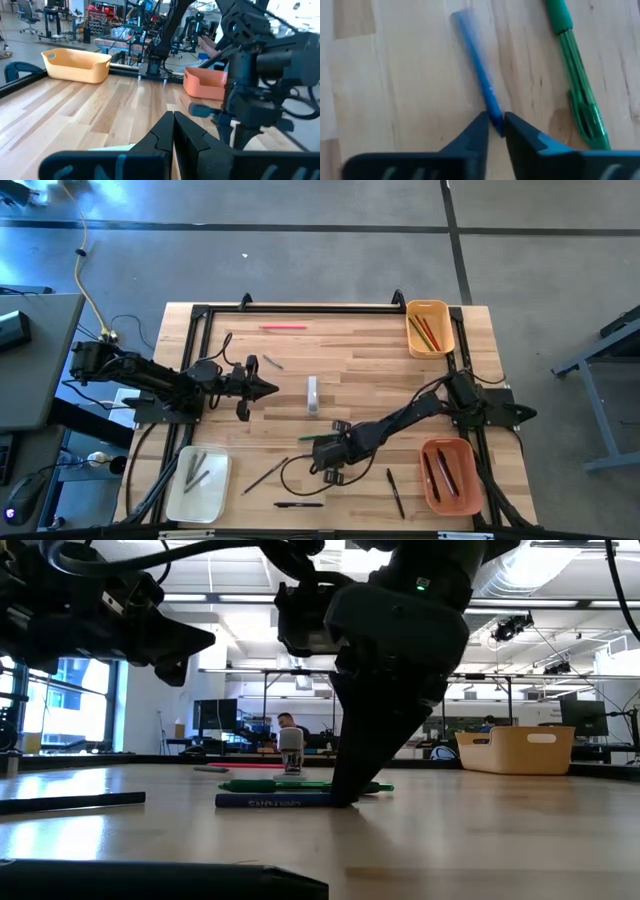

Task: Sort crayons/erasers/pens/pencils in bins
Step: Put the blue crayon into the white bin

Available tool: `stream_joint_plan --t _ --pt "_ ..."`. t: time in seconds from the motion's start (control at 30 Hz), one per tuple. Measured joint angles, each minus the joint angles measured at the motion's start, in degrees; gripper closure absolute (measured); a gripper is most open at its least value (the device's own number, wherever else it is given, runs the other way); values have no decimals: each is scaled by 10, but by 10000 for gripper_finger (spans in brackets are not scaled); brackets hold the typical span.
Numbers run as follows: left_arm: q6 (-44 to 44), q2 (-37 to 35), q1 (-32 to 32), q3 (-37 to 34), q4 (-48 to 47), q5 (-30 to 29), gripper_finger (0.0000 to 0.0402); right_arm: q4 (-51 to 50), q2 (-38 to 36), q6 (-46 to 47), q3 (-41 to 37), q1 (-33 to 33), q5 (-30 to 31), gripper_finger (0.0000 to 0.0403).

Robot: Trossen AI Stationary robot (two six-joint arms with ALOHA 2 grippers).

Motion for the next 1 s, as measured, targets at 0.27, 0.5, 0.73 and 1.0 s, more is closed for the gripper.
stream_joint_plan --t 0.27,0.5,0.73,1.0 --pt "-29 0 0 0 19 -1 401 2 -8 0 -1 -14 -36 385" --pt "-37 0 1 0 31 -1 401 0 -51 -8 -4 -21 -42 390" --pt "-42 0 1 0 35 0 401 49 -62 -52 -24 -28 -19 400" --pt "-50 0 1 0 37 0 401 312 -80 -67 -158 -56 -50 402"
